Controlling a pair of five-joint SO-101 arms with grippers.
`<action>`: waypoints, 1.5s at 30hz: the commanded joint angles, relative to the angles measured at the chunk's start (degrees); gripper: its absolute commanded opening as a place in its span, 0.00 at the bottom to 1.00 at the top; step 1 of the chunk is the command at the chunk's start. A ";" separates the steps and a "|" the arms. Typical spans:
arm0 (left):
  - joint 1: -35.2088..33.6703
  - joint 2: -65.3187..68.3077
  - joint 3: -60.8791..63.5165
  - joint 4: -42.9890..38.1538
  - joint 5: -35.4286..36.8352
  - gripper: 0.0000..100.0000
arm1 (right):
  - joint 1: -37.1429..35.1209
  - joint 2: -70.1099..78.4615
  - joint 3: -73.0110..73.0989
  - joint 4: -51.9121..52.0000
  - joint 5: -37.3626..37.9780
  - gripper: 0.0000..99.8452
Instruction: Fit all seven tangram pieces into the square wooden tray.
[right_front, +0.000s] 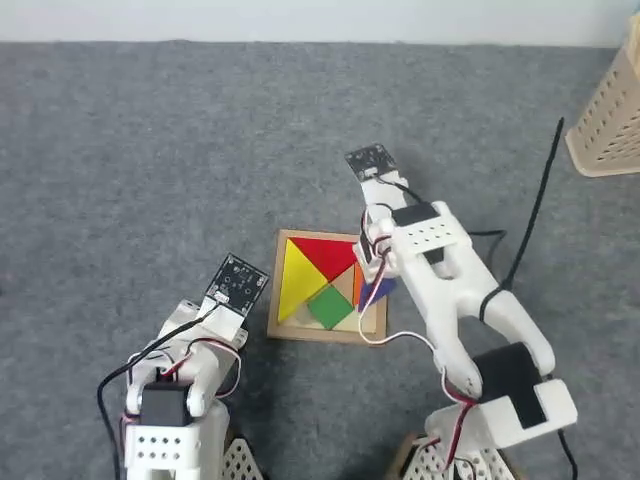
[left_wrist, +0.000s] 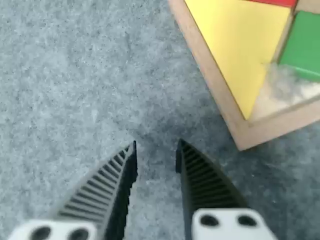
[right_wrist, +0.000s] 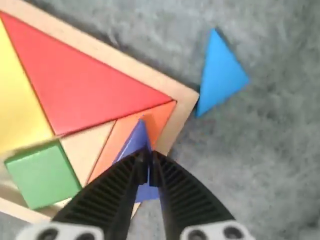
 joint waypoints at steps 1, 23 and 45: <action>-0.26 -1.23 -0.66 -0.09 0.62 0.12 | 0.40 -3.12 1.76 -0.57 0.62 0.01; -0.26 -1.23 -0.66 -0.09 0.62 0.12 | -8.48 -11.12 2.11 5.85 -4.22 0.01; -0.26 -1.23 -0.66 -0.09 0.62 0.12 | -4.53 -5.32 1.58 0.92 0.44 0.01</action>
